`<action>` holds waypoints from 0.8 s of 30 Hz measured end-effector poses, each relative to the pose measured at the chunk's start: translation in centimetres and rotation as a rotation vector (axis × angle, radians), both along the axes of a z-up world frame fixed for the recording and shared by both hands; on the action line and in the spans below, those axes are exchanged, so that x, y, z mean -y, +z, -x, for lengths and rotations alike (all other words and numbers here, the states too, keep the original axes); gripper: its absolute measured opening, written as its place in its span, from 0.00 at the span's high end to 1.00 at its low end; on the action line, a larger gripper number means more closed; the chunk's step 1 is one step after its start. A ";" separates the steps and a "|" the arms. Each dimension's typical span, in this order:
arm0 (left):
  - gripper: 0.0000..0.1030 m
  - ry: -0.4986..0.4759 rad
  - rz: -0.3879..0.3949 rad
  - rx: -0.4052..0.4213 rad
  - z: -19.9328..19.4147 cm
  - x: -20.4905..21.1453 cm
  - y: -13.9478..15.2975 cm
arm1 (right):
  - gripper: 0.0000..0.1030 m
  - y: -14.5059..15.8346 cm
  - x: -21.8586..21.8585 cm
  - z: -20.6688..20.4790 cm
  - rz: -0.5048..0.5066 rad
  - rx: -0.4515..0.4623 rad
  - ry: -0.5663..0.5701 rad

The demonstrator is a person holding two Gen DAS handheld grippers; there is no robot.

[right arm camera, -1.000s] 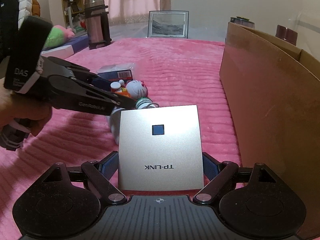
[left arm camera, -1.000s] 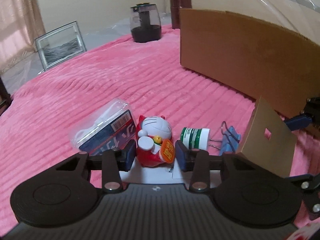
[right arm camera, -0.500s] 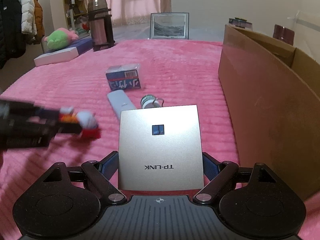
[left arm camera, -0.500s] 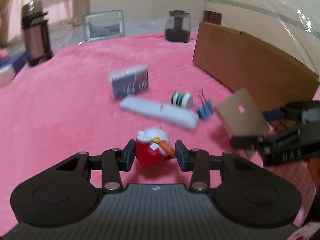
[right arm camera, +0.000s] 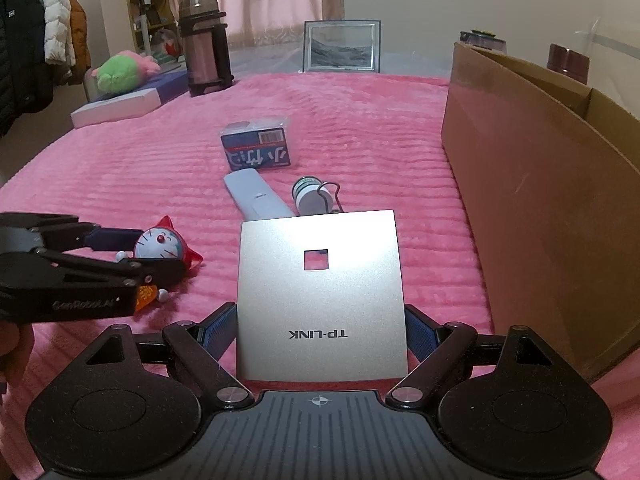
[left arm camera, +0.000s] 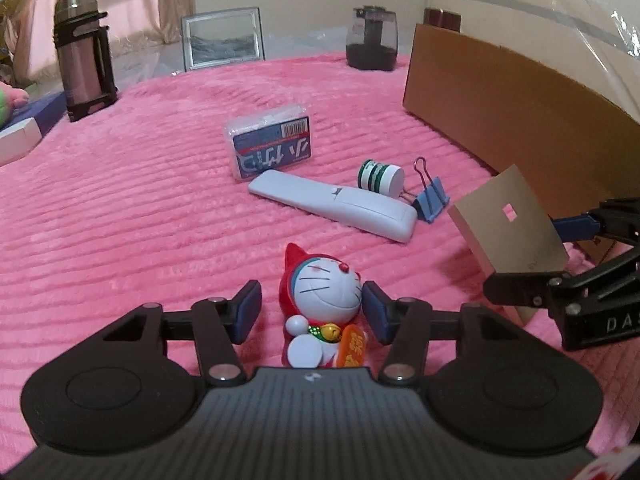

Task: Organize rigid objects
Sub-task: 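Grasp the red Doraemon figurine with the left tool while the right tool holds the TP-Link box, then carry the TP-Link box and Doraemon figurine over the cardboard box with both tools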

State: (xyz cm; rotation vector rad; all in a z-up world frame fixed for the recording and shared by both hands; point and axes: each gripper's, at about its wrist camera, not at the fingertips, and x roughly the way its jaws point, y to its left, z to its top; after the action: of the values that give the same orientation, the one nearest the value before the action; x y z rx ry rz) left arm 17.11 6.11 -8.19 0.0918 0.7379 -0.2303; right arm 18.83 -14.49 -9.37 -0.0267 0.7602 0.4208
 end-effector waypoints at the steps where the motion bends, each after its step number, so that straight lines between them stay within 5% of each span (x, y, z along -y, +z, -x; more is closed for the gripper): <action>1: 0.61 -0.007 0.001 -0.008 -0.1 0.0 0.0 | 0.20 0.0 -0.1 0.0 -0.001 -0.001 0.001; 24: 0.62 0.086 0.107 0.059 5.7 0.1 5.6 | 0.20 4.3 0.8 3.7 -0.045 0.093 0.002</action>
State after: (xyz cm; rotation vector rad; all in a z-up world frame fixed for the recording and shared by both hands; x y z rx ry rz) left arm 11.43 6.00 -2.58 -0.0347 0.6683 -0.1838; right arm 15.15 -15.30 -5.11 -0.0044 0.6586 0.4352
